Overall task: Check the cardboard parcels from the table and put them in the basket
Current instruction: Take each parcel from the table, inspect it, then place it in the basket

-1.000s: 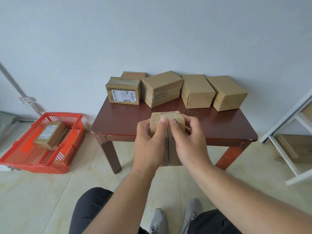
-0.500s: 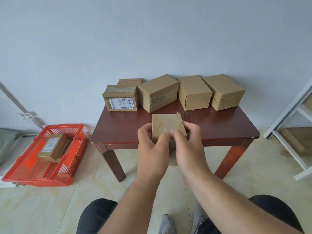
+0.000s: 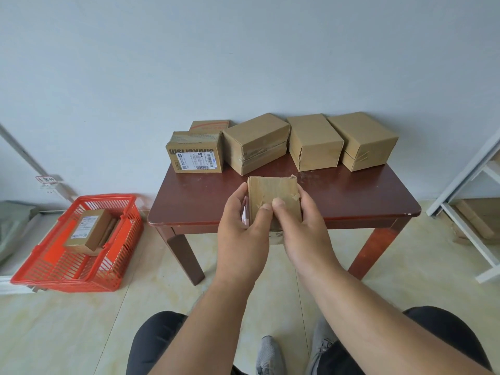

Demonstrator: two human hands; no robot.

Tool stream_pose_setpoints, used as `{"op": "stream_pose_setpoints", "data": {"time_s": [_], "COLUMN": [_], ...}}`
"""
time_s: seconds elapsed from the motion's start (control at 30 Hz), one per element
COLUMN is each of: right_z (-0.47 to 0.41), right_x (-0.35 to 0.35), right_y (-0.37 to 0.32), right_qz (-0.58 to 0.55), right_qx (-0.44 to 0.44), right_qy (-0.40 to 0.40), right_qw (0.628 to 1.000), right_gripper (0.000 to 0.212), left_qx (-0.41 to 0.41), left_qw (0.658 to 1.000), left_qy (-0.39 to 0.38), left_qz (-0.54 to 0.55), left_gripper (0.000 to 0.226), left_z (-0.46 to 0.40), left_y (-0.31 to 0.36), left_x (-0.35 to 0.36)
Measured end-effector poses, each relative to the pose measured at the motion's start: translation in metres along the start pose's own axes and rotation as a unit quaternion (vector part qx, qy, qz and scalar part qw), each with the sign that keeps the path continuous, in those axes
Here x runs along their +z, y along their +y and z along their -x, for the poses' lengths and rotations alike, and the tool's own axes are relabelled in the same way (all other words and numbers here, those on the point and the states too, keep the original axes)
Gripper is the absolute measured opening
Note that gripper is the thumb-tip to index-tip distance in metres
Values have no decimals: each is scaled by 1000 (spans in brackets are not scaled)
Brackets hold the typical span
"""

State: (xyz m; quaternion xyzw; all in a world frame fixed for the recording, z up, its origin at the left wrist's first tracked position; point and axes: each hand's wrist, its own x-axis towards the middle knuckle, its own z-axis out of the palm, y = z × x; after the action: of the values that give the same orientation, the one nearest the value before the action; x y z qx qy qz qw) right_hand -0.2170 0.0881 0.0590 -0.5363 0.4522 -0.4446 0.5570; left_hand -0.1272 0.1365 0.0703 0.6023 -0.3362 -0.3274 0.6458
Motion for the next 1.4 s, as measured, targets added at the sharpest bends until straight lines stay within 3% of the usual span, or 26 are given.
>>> {"op": "stream_pose_setpoints", "data": {"time_s": [0.1,0.37,0.53,0.63,0.7,0.87,0.97,1.17,1.33,1.4], "right_z": [0,14,0,-2,0,5,9,10,8,9], "right_x": [0,-3,-5,-3,-3,-4,-6,-5,-3,-6], "right_y": [1,-1,-5,-3,1,4,5,5,0,1], "right_qz": [-13,7,-1,22,32,31,37,-14,-18,-1], "right_qx": [7,-7,8,5,-2,-7,-3,48,48,29], "right_qy": [9,-12,24,20,17,20,23,4,-17,-28], "right_qw": [1000,1000,1000,1000,999,999,999,999,999,999], "right_gripper": [45,45,38,61,72,75,61,44,85,86], "left_qx": [-3,-1,-11,-21,-32,-36,-43,-36,-21,-35], "left_qw": [1000,1000,999,998,998,999,999,999,999,998], "left_qy": [-7,13,-8,-5,-5,-8,-3,-7,-12,-18], "left_qz": [-8,-23,-41,-54,-57,-28,-18,-22,-49,-49], "left_gripper": [39,29,67,78,72,57,43,45,34,43], "left_z": [-1,-2,-1,-3,-7,-3,2,9,11,10], "left_y": [-3,-3,-9,-14,-19,-14,-13,-9,-5,-1], "left_x": [-1,-3,1,1,0,-1,-1,2,2,1]}}
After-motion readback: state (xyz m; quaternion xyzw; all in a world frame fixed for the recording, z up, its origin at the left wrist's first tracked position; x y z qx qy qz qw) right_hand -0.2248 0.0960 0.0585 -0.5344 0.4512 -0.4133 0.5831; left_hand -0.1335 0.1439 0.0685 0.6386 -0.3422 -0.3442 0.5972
